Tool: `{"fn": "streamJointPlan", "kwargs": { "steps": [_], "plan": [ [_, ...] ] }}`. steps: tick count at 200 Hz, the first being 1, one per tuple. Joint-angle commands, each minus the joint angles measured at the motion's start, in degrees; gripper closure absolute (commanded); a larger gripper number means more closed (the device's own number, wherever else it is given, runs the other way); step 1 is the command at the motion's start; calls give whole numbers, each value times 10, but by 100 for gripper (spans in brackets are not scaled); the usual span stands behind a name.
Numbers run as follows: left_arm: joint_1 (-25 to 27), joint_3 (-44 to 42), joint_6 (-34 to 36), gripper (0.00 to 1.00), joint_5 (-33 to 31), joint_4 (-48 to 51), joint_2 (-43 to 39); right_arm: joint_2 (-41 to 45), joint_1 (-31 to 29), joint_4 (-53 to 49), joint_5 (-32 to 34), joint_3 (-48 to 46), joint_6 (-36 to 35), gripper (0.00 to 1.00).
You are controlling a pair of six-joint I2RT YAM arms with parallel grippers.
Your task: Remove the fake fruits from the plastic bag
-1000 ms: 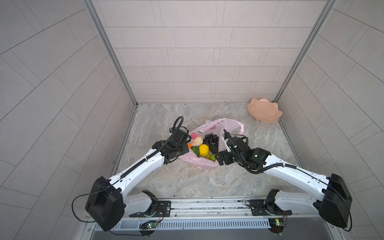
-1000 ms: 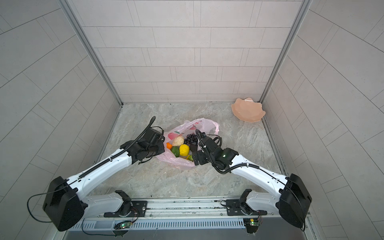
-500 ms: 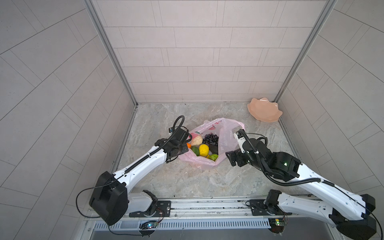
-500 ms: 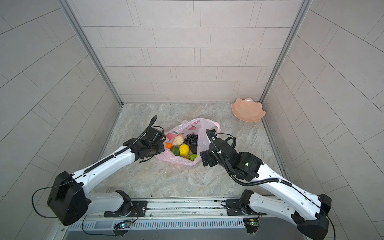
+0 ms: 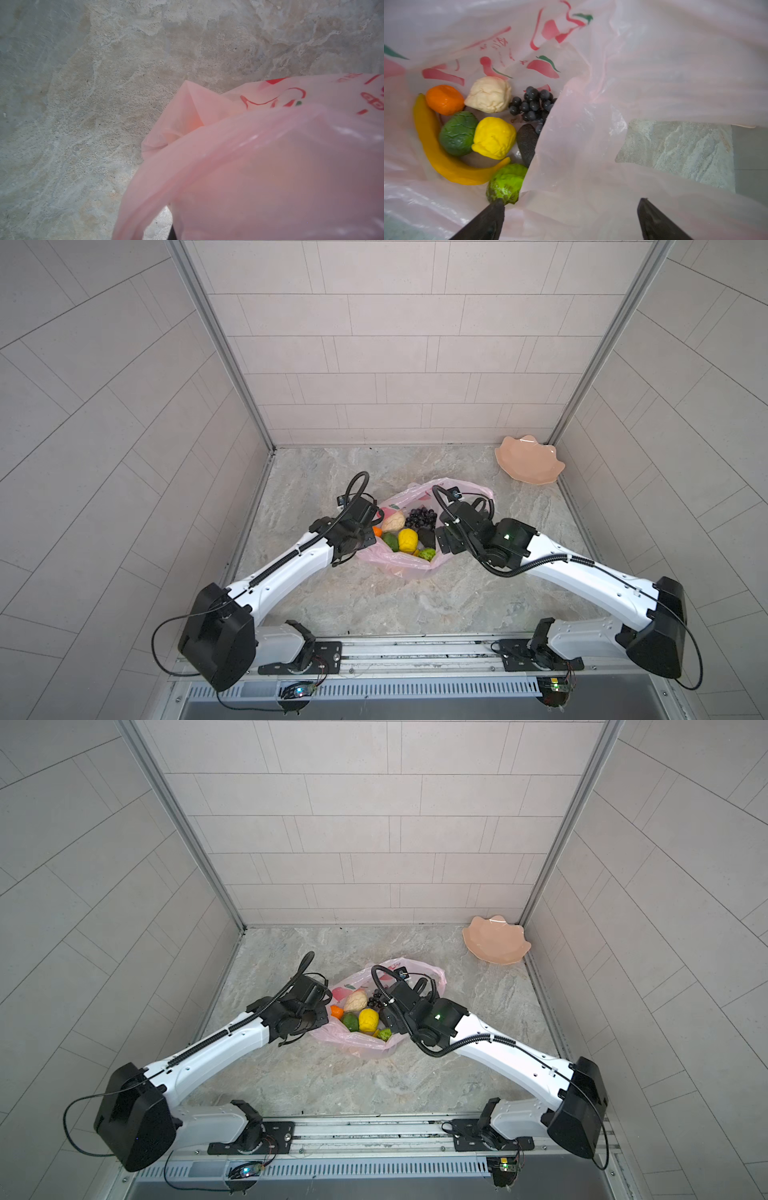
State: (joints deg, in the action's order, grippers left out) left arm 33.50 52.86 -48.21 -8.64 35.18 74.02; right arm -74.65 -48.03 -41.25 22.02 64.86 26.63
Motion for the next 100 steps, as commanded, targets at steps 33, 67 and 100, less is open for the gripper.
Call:
{"fn": "streamJointPlan", "kwargs": {
  "steps": [33, 67, 100],
  "plan": [
    [-8, -17, 0, 100, 1, 6, -8, -78, 89, 90, -150, 0, -21, 2],
    [-17, -25, -1, 100, 15, -1, -5, -145, 91, 135, -199, 22, -22, 4],
    [-47, -40, 2, 100, 47, -13, -11, -208, 92, 149, -200, 55, -25, 8]
  ]
}}
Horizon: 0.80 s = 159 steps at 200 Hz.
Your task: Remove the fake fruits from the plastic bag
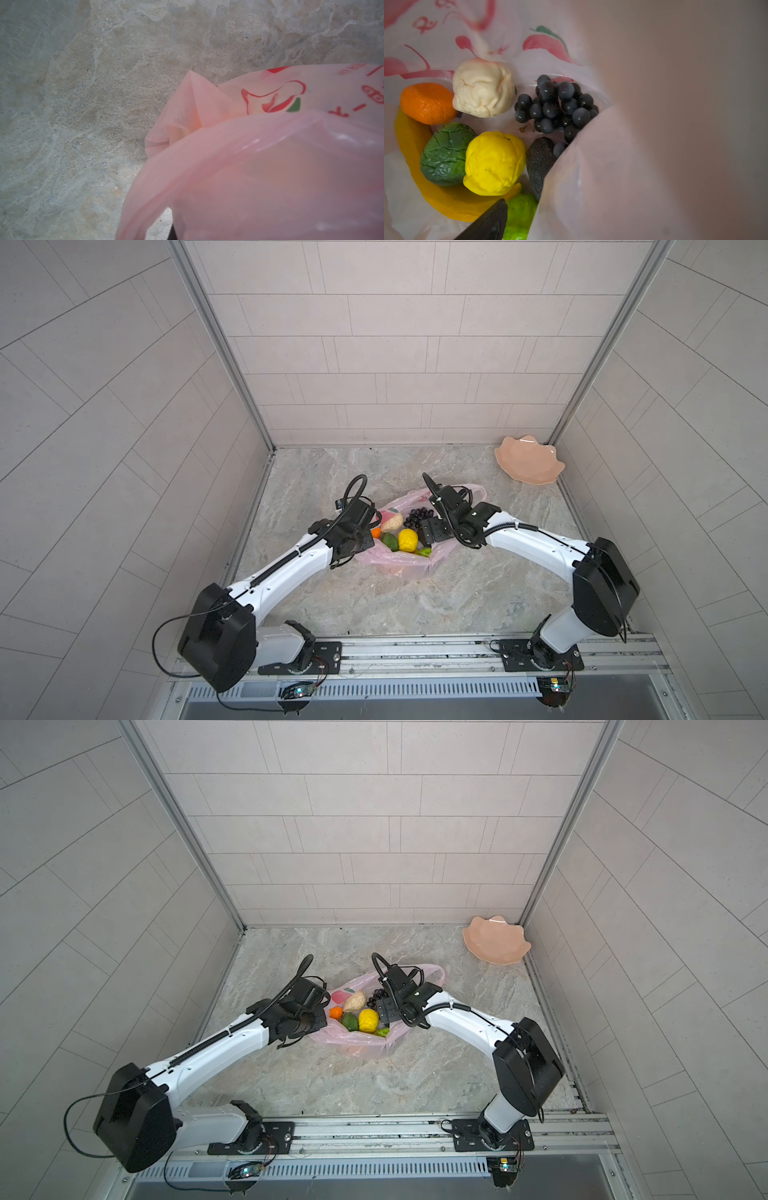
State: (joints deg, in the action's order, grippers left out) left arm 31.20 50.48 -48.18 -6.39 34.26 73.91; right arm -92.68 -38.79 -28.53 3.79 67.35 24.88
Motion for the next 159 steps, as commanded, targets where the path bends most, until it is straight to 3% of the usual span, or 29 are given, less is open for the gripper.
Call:
{"fn": "streamJointPlan", "kwargs": {
  "steps": [1, 30, 60, 76, 88, 103, 123, 143, 159],
  "plan": [
    [-25, -16, 2, 100, 25, -4, -10, -30, -1, 22, -17, 31, -8, 8],
    [-90, -31, 16, 100, 58, -8, -20, -85, -2, 26, -24, 86, -16, 26],
    [-197, -31, 23, 100, 124, -9, -35, -121, -2, 0, -71, 175, -42, 76],
    [-252, -21, 19, 100, 149, -2, -42, -126, 6, -12, -124, 226, -57, 91],
    [-303, -30, 5, 100, 183, -11, -51, -126, 19, -8, -198, 254, -66, 100],
    [-375, -48, -10, 100, 238, -29, -55, -117, 49, 23, -311, 261, -58, 100],
    [-442, -48, 3, 100, 271, -14, -46, -110, 92, 68, -410, 248, -38, 100],
    [-482, -53, 7, 100, 290, -14, -43, -124, 122, 122, -467, 234, 0, 100],
    [-490, -51, 9, 100, 280, -12, -44, -146, 129, 139, -471, 240, 11, 100]
  ]
}}
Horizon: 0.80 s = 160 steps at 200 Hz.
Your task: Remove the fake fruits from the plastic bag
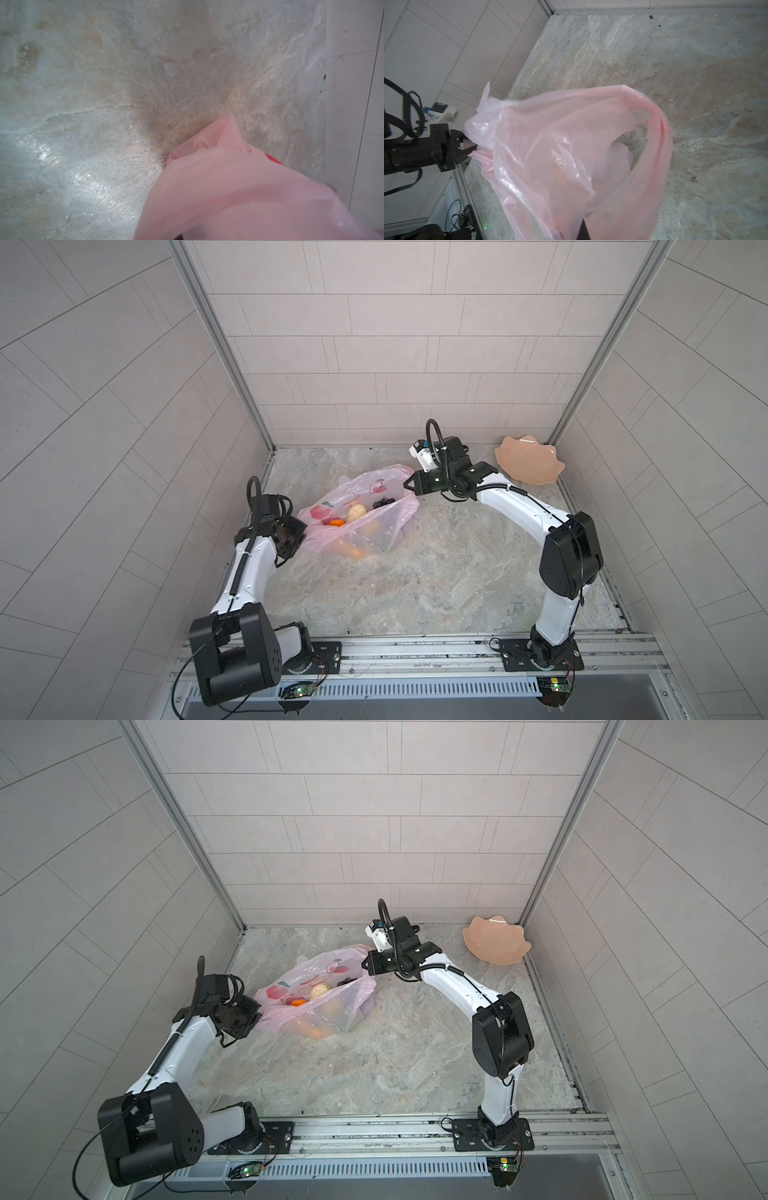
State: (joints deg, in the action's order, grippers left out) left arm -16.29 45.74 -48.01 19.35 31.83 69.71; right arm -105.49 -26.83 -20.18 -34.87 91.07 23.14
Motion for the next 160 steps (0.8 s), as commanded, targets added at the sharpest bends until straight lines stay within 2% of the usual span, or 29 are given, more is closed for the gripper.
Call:
{"fn": "streamJointPlan", "kwargs": {
  "steps": [1, 17, 47, 71, 98, 109, 132, 154, 160],
  "plan": [
    [-15, -3, 7, 100, 22, 12, -1, -19, 9, 56, -84, 4, 29, 100],
    [-23, 1, 9, 100, 4, 23, 1, -40, 11, 68, -79, 15, 37, 100],
    [-56, -4, 6, 100, 21, 17, 1, -71, 32, 74, -48, 48, 53, 100],
    [-66, -15, -14, 100, 50, -29, -40, -88, 38, 79, -49, 87, 68, 100],
    [-46, -11, 2, 100, -19, -9, -128, -85, 26, 101, -30, 93, 66, 100],
    [-39, -21, 12, 100, -25, 2, -148, -91, 24, 90, -12, 93, 61, 100],
    [-6, -56, 29, 100, 7, 12, -136, -97, 16, 62, 44, 80, 30, 100],
    [81, -79, 30, 100, -8, 2, -118, -102, 10, 39, 66, 88, 21, 100],
    [107, -79, 27, 100, -16, 3, -114, -101, 8, 33, 71, 91, 19, 96]
  ]
}}
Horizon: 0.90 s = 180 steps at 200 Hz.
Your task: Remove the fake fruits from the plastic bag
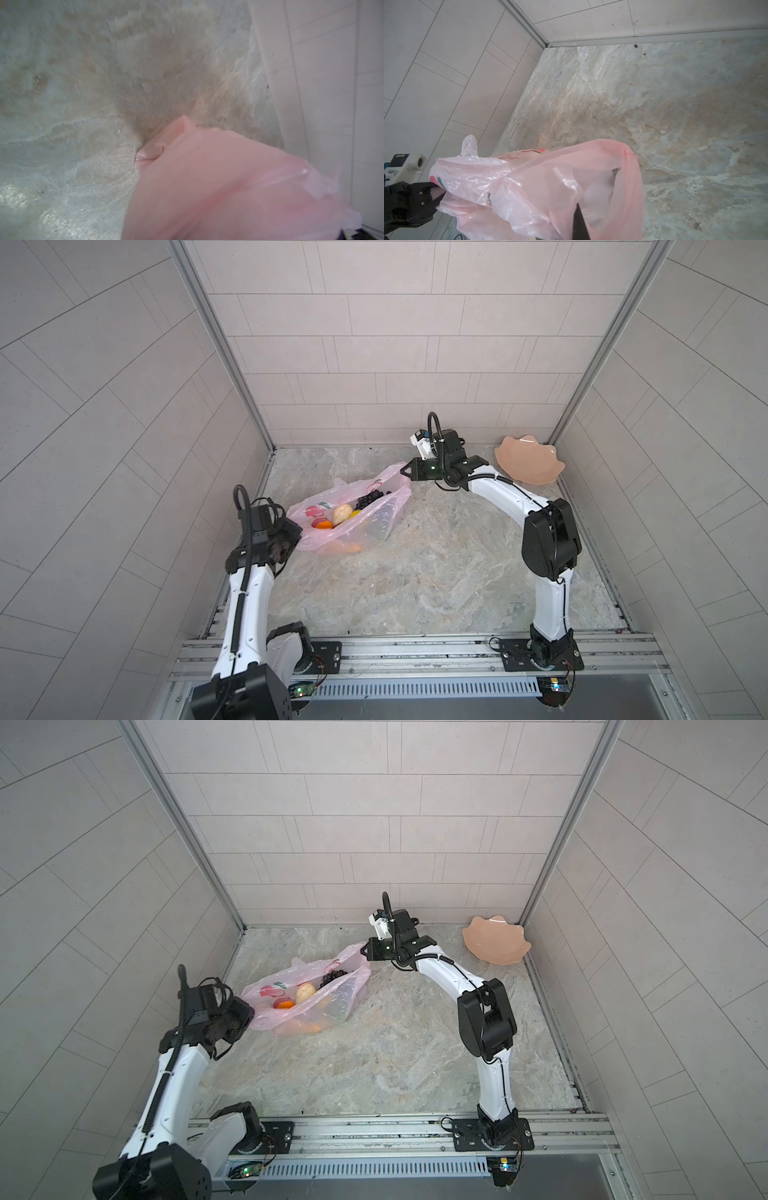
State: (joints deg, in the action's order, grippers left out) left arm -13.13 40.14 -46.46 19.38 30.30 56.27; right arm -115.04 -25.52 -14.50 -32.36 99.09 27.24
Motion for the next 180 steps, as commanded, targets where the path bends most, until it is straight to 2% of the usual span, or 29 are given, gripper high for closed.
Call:
{"fn": "streamJointPlan", "kwargs": {
  "steps": [1, 16, 38, 50, 59, 95, 112, 142, 169, 180],
  "plan": [
    [81, -23, 11, 100, -17, 19, 21, -5, -5, -26, 47, 11, -22, 95],
    [128, -23, 3, 100, -33, 27, 21, 9, -8, -51, 72, 18, -30, 71],
    [143, -30, -5, 100, -38, 35, -5, 48, -11, -101, 128, 13, -41, 39],
    [151, -32, -6, 100, -43, 42, -16, 78, -14, -121, 163, -4, -40, 26],
    [162, -34, -6, 100, -43, 42, -19, 103, -19, -132, 188, -21, -37, 20],
    [243, -56, -28, 100, -70, 29, -21, 188, -87, -179, 346, -94, -16, 10],
    [272, -68, -43, 100, -83, 21, -26, 201, -129, -200, 392, -110, 17, 8],
    [302, -73, -50, 100, -99, 17, -31, 172, -186, -186, 408, -130, 68, 8],
    [332, -74, -52, 99, -102, 7, -11, 100, -215, -199, 397, -75, 67, 8],
    [344, -77, -55, 98, -106, 4, -8, 72, -218, -214, 391, -53, 71, 12]
  ]
}}
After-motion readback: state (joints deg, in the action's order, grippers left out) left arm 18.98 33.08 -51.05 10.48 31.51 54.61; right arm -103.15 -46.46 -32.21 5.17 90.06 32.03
